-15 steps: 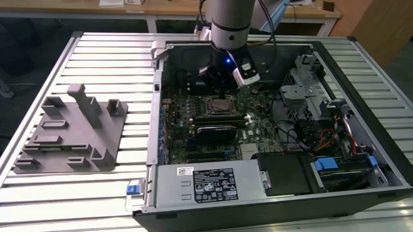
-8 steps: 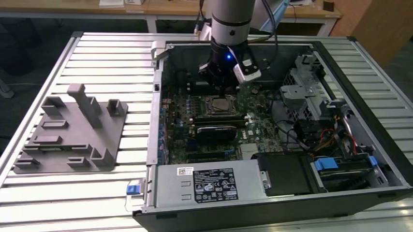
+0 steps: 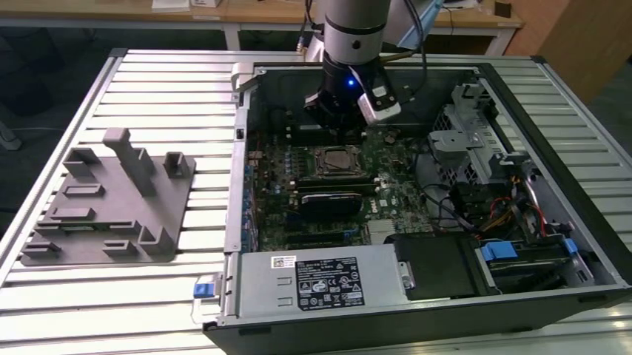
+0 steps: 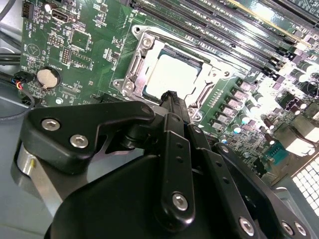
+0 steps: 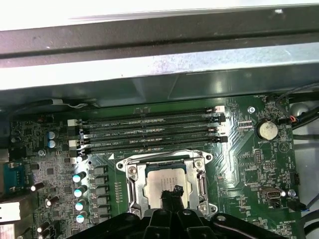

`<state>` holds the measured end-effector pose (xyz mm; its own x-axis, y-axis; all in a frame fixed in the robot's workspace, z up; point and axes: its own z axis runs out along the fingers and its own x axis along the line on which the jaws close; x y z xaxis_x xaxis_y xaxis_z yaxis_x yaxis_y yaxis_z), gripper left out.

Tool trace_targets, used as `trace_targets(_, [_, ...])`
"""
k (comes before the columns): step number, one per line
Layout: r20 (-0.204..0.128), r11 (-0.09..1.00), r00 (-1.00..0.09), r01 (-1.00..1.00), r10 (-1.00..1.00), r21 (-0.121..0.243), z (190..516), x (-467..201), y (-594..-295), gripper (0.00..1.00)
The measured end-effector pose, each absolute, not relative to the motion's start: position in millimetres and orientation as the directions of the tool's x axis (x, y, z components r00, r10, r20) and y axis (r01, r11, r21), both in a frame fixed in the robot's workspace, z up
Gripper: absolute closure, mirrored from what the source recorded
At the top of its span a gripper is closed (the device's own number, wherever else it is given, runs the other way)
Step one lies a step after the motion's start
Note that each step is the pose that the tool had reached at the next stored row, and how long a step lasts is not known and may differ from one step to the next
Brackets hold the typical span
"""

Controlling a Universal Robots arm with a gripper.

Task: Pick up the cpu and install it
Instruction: 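Install the second cpu locking lever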

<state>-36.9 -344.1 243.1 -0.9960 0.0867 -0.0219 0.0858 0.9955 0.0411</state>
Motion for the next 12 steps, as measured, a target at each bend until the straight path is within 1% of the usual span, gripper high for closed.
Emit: trace_targets(12, [-0.022, 0.995, -0.996, 0.086, 0.087, 0.041, 243.1, -35.8, -347.2, 0.89])
